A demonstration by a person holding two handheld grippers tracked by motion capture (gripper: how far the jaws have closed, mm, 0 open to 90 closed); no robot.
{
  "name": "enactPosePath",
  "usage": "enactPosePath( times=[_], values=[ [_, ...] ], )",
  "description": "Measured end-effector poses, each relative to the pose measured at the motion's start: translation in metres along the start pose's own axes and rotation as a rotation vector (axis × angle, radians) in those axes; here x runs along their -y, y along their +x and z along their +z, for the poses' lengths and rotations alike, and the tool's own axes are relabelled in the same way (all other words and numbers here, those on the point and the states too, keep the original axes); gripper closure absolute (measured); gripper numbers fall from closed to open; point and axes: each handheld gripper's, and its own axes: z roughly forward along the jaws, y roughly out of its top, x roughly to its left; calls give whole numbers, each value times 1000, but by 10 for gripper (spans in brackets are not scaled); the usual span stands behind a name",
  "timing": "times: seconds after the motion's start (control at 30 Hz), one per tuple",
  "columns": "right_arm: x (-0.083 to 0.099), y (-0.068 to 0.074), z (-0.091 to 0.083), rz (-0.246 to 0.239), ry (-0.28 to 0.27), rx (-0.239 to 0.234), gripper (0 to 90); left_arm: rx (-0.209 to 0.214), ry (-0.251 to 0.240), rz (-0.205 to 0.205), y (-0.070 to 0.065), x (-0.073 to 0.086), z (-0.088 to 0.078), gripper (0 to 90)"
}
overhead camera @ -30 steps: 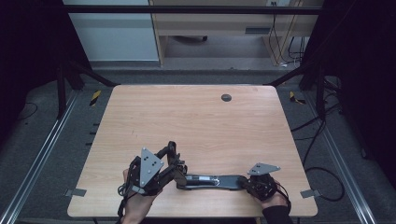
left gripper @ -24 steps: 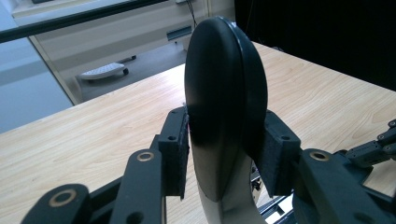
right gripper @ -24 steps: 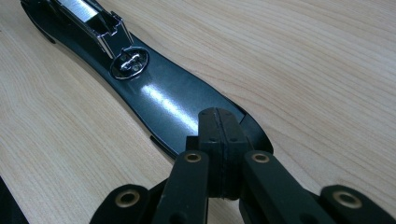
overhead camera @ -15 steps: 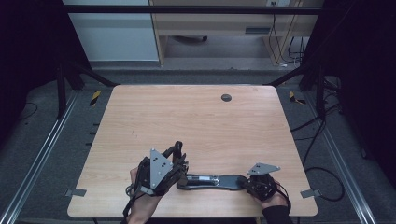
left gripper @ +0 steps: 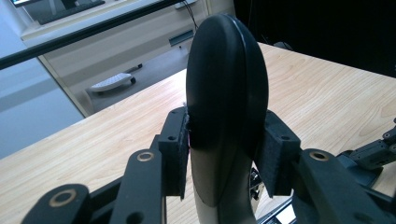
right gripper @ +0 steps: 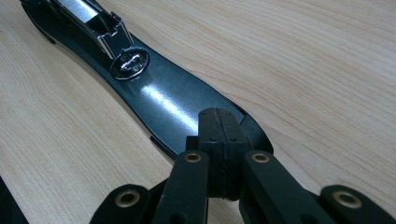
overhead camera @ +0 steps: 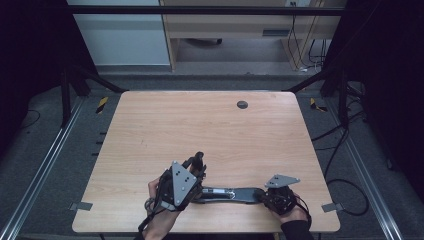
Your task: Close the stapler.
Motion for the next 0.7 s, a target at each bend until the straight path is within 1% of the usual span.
enactPosePath(
  times=[0.3, 0.33, 0.4, 0.7],
  values=[
    [0, 0, 0, 0, 0, -1, 900, -8, -4, 24, -8, -2, 4, 581],
    [0, 0, 0, 5, 1, -6, 900, -13, -4, 35, -11, -2, 5, 581],
    [0, 0, 0, 1, 0, 0, 900, -15, -5, 40, -12, -3, 6, 581],
    [0, 0, 0, 6, 1, -6, 900, -28, -5, 71, -20, -4, 9, 582]
  ],
)
